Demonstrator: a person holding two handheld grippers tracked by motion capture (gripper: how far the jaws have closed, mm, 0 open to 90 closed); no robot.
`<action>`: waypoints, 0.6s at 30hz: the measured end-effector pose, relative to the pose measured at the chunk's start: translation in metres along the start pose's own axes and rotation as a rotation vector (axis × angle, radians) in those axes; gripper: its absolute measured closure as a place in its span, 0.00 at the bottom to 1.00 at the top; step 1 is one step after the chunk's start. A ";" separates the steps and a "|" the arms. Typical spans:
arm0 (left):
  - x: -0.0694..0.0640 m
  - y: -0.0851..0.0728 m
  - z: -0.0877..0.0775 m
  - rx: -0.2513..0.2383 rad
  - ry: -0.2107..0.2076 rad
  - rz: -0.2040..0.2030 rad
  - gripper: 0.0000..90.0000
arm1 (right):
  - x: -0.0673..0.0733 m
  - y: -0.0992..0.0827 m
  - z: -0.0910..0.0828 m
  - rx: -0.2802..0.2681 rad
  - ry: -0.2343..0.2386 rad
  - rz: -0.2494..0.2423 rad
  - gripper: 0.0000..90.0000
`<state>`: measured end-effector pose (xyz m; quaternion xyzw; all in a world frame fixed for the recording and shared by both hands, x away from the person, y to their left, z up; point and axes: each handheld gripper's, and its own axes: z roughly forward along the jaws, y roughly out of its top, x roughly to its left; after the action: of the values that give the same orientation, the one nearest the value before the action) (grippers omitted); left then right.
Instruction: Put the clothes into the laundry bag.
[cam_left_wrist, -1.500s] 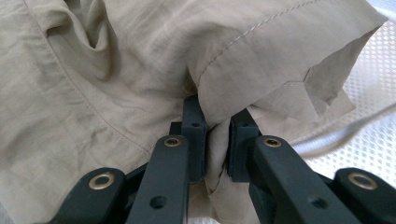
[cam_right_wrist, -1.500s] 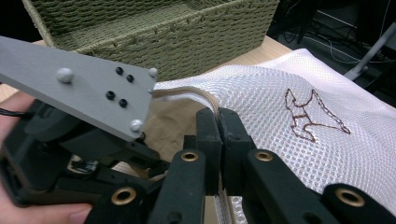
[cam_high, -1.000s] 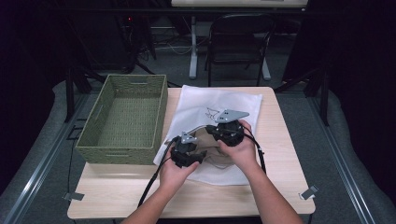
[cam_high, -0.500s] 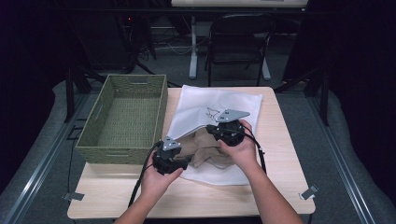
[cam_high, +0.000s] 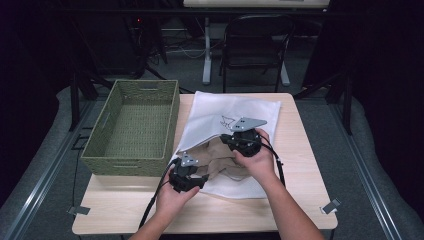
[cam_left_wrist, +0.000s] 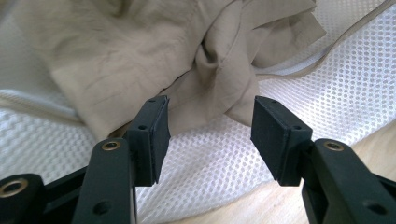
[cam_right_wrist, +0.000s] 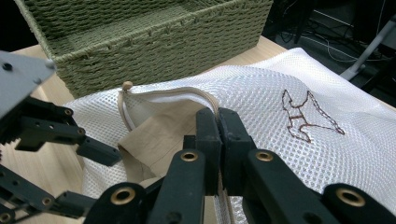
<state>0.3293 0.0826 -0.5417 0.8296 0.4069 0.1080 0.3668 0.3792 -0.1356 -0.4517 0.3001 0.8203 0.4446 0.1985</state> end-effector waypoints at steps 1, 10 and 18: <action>-0.001 0.000 0.002 -0.004 0.001 0.001 0.52 | 0.000 0.000 0.000 0.000 -0.002 0.000 0.98; -0.010 0.003 0.029 0.008 -0.004 0.025 0.76 | 0.002 0.000 0.001 0.004 -0.003 -0.005 0.98; -0.016 0.006 0.040 -0.004 0.011 0.023 0.95 | 0.002 0.000 0.001 0.003 -0.002 -0.004 0.98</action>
<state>0.3421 0.0473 -0.5637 0.8328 0.3991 0.1179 0.3650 0.3783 -0.1333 -0.4526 0.2994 0.8213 0.4427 0.1997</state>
